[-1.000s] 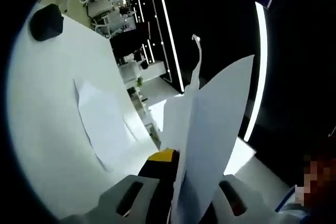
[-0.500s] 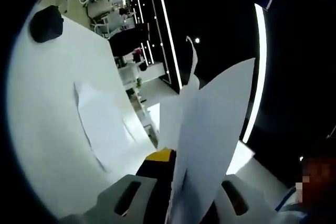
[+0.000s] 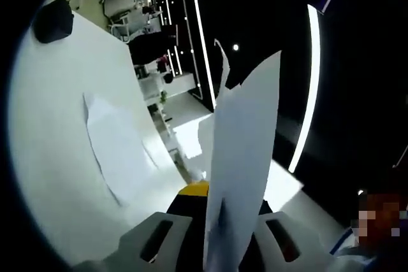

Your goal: Organize the stack of printing papers by aligning and flattening the scattered papers on the table

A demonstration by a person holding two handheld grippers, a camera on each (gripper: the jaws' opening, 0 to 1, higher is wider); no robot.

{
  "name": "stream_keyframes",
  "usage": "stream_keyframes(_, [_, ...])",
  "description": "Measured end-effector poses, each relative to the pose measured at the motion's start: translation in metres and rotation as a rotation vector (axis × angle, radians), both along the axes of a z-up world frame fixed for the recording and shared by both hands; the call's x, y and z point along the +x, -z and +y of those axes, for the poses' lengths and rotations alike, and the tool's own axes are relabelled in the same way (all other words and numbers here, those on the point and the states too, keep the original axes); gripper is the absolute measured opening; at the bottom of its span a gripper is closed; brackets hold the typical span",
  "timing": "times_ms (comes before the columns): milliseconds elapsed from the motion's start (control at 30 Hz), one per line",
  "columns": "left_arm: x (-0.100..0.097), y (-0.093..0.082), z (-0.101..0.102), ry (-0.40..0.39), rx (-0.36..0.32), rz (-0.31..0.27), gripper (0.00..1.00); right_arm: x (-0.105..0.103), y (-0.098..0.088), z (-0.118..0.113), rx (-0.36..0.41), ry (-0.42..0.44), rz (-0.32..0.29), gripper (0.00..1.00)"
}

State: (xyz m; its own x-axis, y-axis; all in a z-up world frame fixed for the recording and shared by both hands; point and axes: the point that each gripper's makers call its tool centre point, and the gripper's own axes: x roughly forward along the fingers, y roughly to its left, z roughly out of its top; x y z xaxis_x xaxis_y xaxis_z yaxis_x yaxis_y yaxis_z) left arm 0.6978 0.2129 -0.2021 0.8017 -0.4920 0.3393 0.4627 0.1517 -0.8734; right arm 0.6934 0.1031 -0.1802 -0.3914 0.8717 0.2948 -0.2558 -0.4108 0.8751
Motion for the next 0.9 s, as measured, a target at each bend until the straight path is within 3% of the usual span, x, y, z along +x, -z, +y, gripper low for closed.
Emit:
stream_keyframes(267, [0.0, -0.003, 0.002, 0.001, -0.012, -0.007, 0.11, 0.002, 0.003, 0.004, -0.008, -0.009, 0.016, 0.02])
stream_keyframes(433, [-0.002, -0.008, 0.007, -0.005, -0.055, -0.028, 0.06, 0.028, 0.004, 0.004, 0.014, 0.167, -0.078, 0.17])
stream_keyframes(533, [-0.002, -0.011, 0.007, -0.015, -0.051, -0.034, 0.06, 0.044, 0.005, 0.001, 0.032, 0.283, -0.179, 0.28])
stream_keyframes(633, [-0.003, -0.014, 0.008, -0.008, -0.069, -0.045, 0.06, 0.053, 0.006, -0.001, 0.034, 0.338, -0.219, 0.35])
stream_keyframes(800, [-0.001, -0.014, 0.007, -0.003, -0.07, -0.046, 0.06, 0.055, 0.016, 0.003, 0.002, 0.332, -0.248, 0.33])
stream_keyframes(900, [-0.001, -0.015, 0.005, 0.011, -0.073, -0.049, 0.06, 0.062, 0.026, 0.01, -0.028, 0.346, -0.255, 0.25])
